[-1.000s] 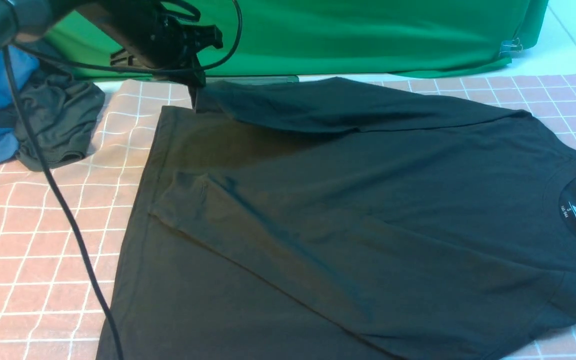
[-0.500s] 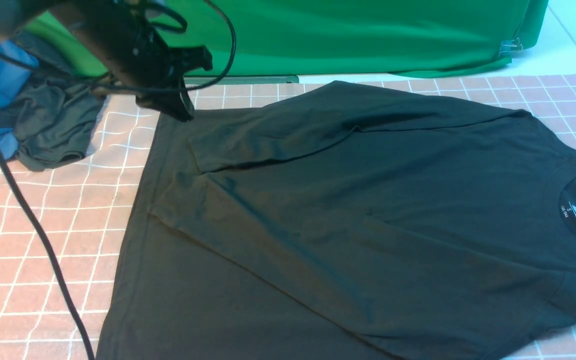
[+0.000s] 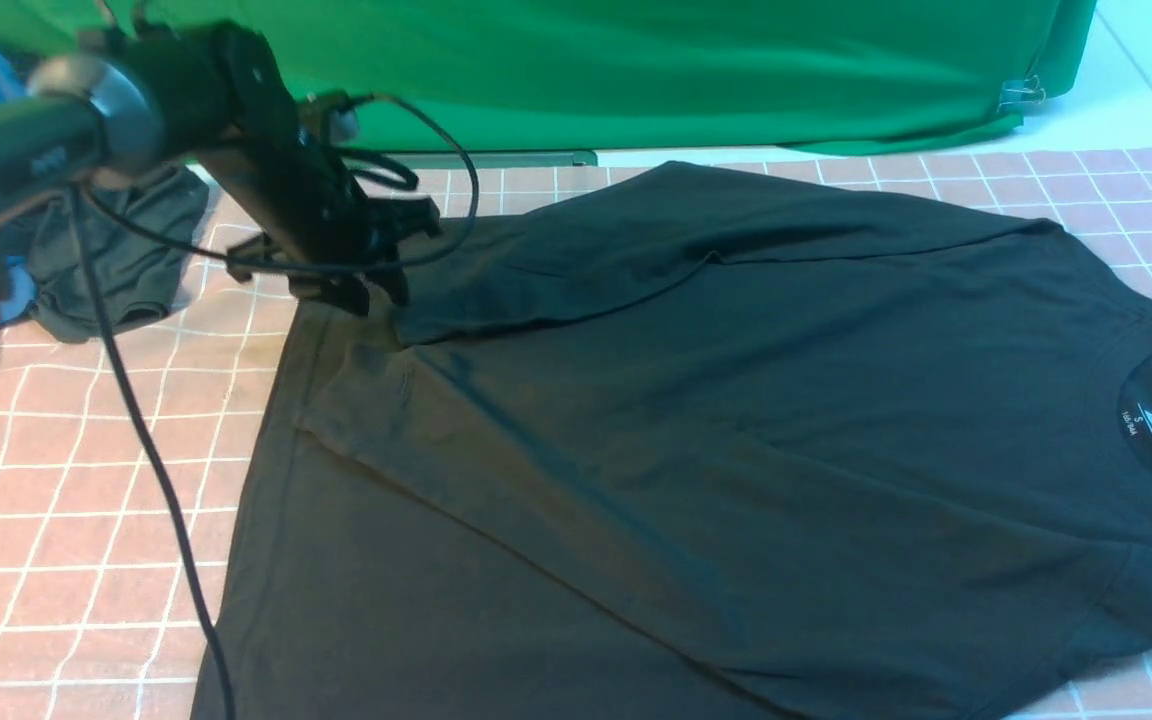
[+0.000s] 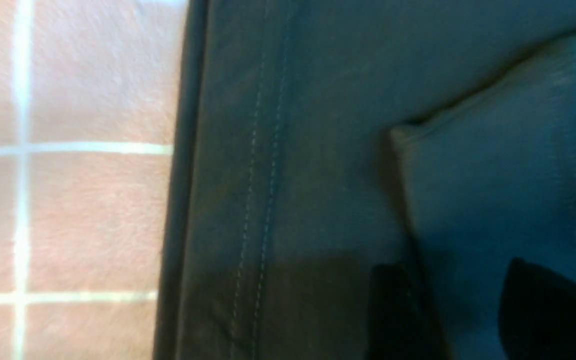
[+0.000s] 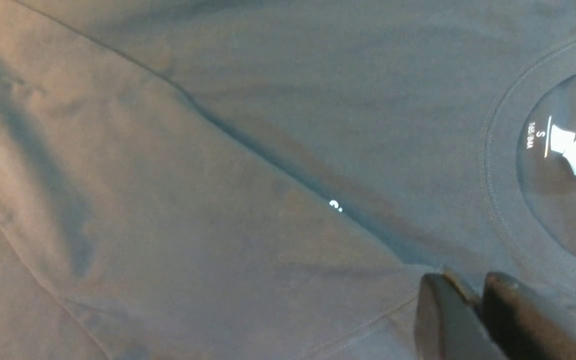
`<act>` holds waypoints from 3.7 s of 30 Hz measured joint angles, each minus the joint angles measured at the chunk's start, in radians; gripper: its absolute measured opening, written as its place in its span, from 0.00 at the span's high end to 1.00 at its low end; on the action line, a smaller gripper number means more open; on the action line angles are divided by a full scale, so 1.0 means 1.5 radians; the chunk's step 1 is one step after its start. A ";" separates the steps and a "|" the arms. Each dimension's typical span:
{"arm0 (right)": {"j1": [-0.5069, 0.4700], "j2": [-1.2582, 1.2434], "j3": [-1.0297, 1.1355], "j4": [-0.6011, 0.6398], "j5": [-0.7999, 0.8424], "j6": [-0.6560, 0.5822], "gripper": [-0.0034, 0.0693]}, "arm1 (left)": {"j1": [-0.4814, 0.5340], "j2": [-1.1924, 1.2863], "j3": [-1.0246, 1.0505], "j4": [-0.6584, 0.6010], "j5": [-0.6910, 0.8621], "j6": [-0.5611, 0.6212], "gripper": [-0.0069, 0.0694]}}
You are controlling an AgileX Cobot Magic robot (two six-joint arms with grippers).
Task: Fold a long-sleeved shirt over a pink coffee tablecloth.
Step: 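Fold the left side of the dark shirt inward over its body with the left gripper, then grasp the near edge of the shirt at its hem and shoulder corners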
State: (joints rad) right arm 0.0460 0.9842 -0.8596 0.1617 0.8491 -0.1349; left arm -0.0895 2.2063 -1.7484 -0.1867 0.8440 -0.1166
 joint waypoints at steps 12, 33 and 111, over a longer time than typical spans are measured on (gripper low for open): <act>0.000 0.000 0.000 0.000 -0.004 0.000 0.76 | -0.015 0.017 0.000 -0.013 -0.037 0.097 0.63; 0.000 0.000 0.000 0.000 -0.004 0.000 0.76 | -0.058 -0.119 0.000 0.015 0.046 0.095 0.87; 0.000 0.000 -0.020 -0.003 -0.021 -0.010 0.68 | -0.141 -0.616 0.869 0.133 -0.098 -0.284 0.22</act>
State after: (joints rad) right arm 0.0460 0.9842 -0.8890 0.1569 0.8174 -0.1496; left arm -0.3009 1.2823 -0.4442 0.0128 0.6969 -0.5433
